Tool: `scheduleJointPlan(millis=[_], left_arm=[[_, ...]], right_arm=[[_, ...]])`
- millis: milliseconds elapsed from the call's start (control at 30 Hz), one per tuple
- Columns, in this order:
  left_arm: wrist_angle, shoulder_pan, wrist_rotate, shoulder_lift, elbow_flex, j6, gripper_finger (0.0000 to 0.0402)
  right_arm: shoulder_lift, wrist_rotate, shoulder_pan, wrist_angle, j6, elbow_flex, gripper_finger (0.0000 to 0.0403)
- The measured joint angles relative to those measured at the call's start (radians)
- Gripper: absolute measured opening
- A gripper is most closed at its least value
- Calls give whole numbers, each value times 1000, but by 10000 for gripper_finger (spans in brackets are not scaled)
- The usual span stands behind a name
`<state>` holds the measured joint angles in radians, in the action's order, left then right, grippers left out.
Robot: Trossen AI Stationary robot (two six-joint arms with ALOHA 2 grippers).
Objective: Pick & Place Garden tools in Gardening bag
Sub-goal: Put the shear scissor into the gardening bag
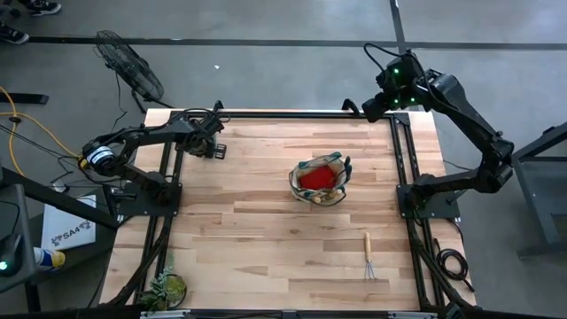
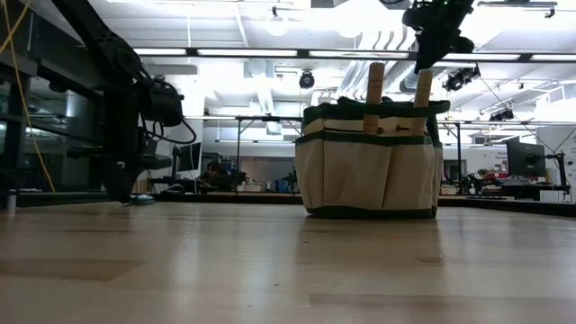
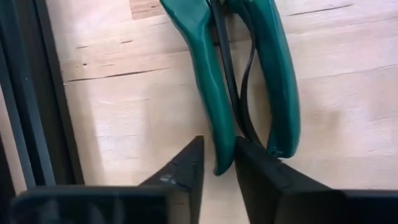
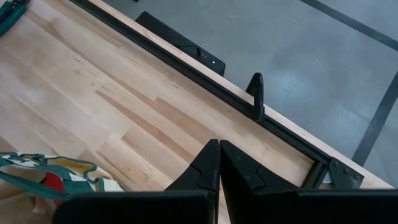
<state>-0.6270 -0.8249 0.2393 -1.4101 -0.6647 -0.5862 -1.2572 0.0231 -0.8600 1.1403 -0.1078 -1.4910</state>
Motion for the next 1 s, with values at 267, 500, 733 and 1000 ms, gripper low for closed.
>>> scheduleJointPlan(millis=[267, 500, 733, 1000], left_arm=[[5, 0, -26, 0, 0, -1, 21], [-11, 0, -77, 0, 0, 1, 23], [-20, 0, -238, 1, 0, 36, 21], [-27, 3, -453, 34, -15, 112, 19]], right_arm=[[0, 0, 0, 6, 0, 0, 2], [0, -3, 0, 7, -4, 0, 2], [0, -13, 0, 7, -2, 0, 2], [-6, -267, 13, -21, 59, 0, 2]])
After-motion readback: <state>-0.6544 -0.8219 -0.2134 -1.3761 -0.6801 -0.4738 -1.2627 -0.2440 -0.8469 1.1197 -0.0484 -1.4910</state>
